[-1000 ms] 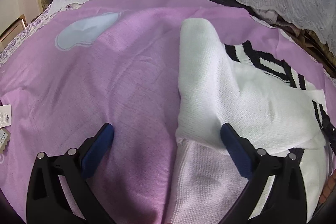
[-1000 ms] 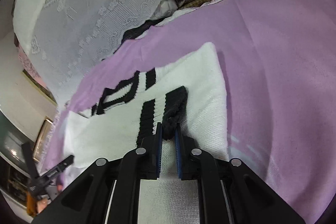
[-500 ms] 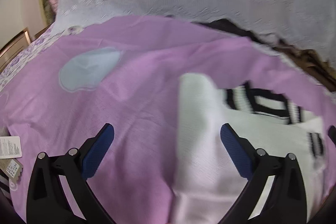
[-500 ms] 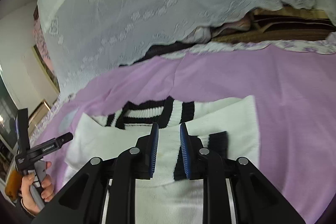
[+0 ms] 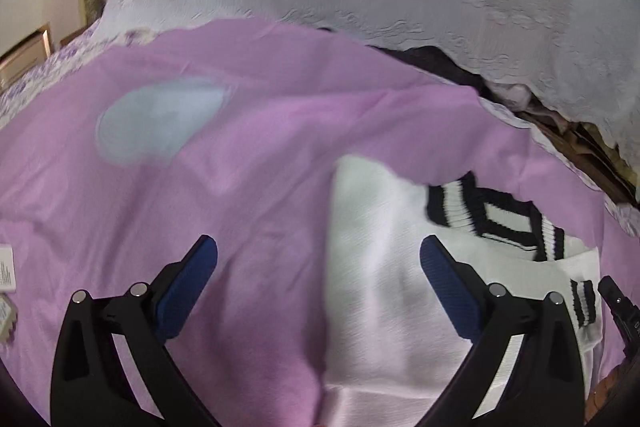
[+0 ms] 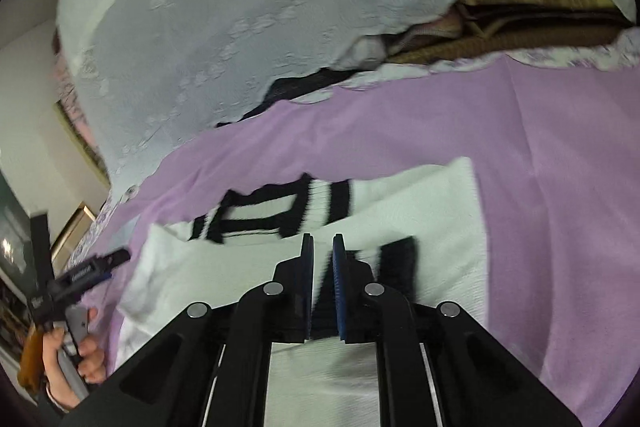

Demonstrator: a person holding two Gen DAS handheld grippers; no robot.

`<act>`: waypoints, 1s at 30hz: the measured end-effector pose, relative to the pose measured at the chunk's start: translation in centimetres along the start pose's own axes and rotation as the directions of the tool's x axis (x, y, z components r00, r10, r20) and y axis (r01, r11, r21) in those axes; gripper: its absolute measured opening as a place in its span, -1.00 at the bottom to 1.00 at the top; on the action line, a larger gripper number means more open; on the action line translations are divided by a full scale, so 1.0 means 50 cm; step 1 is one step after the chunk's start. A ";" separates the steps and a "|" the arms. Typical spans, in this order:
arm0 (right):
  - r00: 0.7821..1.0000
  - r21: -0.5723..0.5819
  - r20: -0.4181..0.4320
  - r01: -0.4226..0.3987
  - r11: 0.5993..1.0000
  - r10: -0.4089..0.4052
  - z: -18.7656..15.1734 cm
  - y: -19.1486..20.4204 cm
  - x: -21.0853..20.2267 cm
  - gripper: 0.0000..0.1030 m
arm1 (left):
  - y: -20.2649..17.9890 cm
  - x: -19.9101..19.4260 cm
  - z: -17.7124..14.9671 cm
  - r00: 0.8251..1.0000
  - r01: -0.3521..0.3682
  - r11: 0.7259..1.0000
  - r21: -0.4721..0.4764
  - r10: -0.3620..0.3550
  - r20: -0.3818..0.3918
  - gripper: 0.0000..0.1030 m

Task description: Fold small clothes

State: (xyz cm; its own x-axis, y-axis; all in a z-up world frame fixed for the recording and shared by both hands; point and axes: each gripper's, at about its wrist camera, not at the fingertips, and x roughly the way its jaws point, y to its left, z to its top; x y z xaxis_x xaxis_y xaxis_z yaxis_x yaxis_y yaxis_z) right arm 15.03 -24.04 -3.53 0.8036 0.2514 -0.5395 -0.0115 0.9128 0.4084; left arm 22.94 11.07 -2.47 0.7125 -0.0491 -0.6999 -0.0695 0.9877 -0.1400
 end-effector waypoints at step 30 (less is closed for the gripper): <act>1.000 -0.039 -0.018 0.016 0.999 -0.017 -0.048 0.010 -0.031 -0.22 | -0.056 -0.049 -0.113 0.992 0.125 0.985 0.122 -0.119 -0.050 0.91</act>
State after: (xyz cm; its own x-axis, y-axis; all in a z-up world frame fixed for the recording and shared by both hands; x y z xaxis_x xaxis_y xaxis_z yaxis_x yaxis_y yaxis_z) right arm 12.34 -23.20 -4.24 0.7930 0.2414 -0.5594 -0.0216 0.9287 0.3701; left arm 17.46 7.59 -4.34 0.6797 -0.1739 -0.7126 0.1055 0.9846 -0.1396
